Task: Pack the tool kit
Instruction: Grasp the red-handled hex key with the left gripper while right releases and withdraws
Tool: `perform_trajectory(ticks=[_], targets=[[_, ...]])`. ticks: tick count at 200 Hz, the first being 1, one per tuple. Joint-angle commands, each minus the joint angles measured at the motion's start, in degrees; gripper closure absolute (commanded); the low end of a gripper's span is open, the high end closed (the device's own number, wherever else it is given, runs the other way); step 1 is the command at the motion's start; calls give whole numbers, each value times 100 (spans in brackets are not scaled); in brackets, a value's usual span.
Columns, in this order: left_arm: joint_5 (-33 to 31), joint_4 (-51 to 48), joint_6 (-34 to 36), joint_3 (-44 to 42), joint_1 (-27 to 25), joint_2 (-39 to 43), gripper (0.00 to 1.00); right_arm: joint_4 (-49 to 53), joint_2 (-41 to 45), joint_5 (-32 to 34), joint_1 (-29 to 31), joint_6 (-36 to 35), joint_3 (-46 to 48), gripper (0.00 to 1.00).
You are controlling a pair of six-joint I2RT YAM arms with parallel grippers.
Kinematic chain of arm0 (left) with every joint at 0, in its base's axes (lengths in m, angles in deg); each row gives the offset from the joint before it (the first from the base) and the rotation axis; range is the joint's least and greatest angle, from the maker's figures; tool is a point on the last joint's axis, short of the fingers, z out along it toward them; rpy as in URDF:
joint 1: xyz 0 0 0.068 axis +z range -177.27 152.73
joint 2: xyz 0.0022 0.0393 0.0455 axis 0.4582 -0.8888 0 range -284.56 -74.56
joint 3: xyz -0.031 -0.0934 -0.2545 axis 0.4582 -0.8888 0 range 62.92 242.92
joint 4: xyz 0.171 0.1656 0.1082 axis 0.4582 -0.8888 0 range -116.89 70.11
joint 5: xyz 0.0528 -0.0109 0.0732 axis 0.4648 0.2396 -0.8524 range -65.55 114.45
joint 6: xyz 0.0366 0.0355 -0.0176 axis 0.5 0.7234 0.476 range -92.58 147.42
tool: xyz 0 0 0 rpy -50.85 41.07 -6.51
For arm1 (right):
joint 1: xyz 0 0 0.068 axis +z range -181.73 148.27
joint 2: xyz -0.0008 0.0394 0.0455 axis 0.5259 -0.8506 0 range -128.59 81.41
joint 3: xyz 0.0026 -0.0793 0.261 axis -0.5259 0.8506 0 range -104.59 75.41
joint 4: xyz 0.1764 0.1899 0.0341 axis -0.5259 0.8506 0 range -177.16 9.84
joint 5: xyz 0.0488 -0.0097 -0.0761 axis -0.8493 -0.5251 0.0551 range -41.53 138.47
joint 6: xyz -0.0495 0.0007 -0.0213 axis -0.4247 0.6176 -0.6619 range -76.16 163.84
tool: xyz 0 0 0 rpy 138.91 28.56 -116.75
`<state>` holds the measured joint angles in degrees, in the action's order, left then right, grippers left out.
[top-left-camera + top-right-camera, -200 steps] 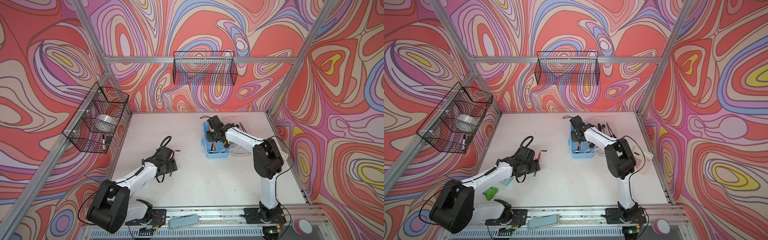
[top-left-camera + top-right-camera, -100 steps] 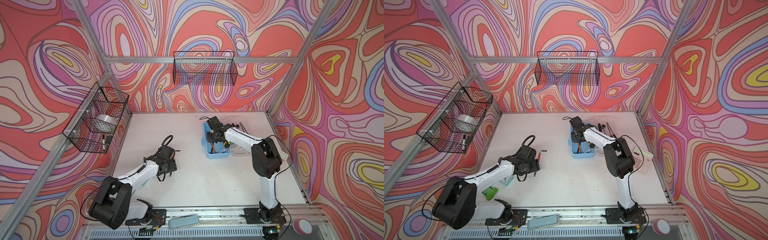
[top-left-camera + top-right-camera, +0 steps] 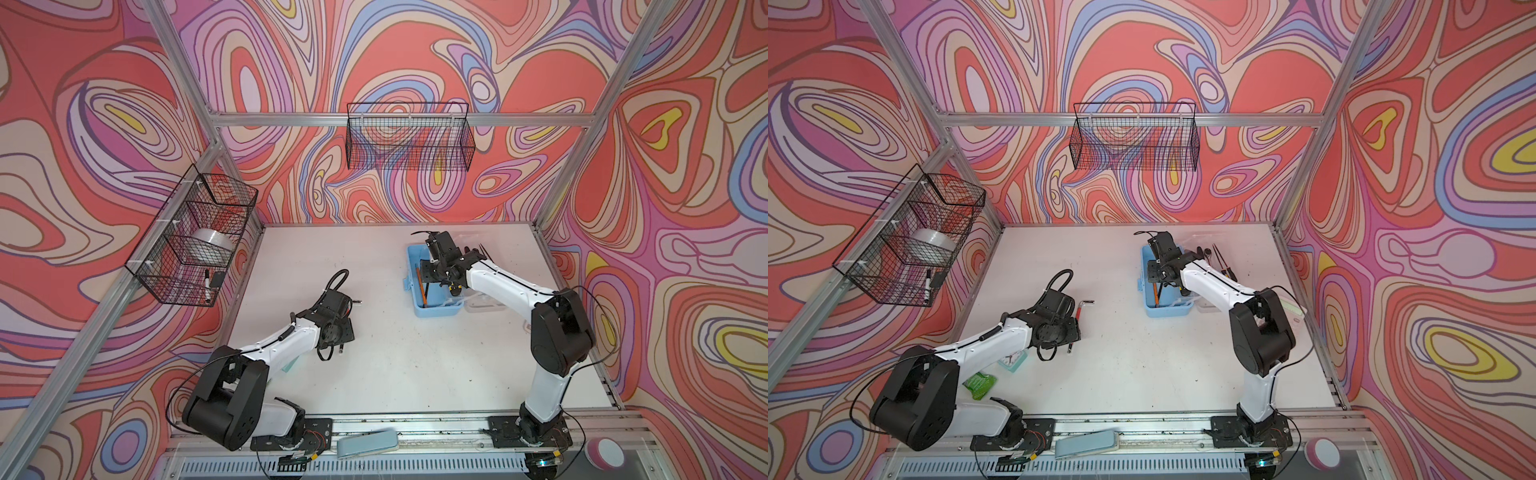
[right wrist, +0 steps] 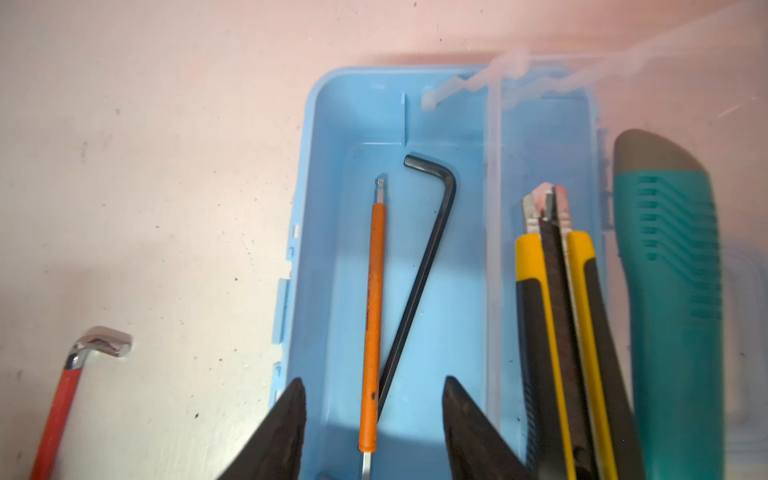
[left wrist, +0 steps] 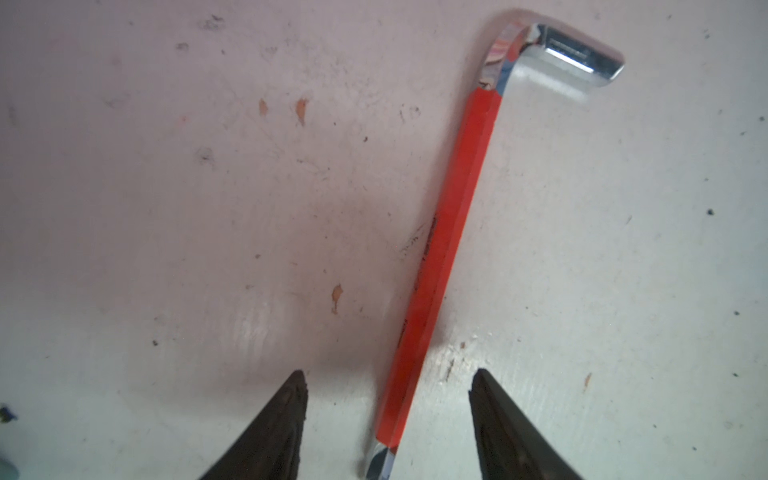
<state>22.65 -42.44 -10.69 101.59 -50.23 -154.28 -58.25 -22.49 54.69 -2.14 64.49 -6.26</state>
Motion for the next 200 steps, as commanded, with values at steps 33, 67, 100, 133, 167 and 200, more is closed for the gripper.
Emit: perform_trajectory(ticks=[33, 67, 100, 133, 167, 200], targets=[[-49, 92, 76, 161, -24, -280, 45, -359, 998, 240, -21, -44, 712, 41], [-54, 173, 81, 140, -29, -341, 49, -373, 1349, 491, -61, -275, 1036, 36], [-102, 180, 119, 140, -24, -471, 57, -435, 1680, 620, -164, -302, 1354, 33], [-110, 199, 113, 110, -58, -535, 62, -578, 2047, 570, -399, -220, 1700, 31], [-62, 292, 98, 92, -61, -575, 67, -511, 2276, 571, -596, -254, 1829, 31], [124, 338, 128, 136, -70, -606, 80, -528, 2593, 557, -911, -272, 1972, 28]])
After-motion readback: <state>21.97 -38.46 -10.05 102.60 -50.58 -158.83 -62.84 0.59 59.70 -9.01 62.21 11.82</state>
